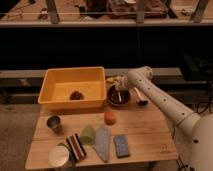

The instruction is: Place fork in purple bowl

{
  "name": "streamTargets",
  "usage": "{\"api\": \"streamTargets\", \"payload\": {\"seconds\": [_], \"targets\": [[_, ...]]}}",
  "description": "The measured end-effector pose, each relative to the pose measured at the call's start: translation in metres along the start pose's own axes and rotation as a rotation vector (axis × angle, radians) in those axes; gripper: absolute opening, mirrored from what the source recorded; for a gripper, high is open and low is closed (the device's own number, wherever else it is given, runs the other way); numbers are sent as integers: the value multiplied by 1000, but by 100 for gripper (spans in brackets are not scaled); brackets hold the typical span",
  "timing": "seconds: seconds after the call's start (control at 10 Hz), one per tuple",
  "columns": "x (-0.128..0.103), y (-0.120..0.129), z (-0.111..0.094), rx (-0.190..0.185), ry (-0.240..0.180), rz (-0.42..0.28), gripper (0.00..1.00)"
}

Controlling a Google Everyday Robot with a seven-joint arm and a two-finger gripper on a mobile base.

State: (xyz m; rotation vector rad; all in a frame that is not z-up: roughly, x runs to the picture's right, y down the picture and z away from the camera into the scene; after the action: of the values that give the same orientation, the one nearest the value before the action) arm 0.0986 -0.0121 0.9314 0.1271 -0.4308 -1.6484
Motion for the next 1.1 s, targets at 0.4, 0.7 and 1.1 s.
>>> {"api": "streamTargets", "payload": {"seconds": [0.4, 0.7, 1.1], "targets": [[0, 2, -5, 2, -9, 3, 80], [3, 5, -15, -3, -3, 1, 80], [9, 32, -44, -12, -7, 55, 80]]}}
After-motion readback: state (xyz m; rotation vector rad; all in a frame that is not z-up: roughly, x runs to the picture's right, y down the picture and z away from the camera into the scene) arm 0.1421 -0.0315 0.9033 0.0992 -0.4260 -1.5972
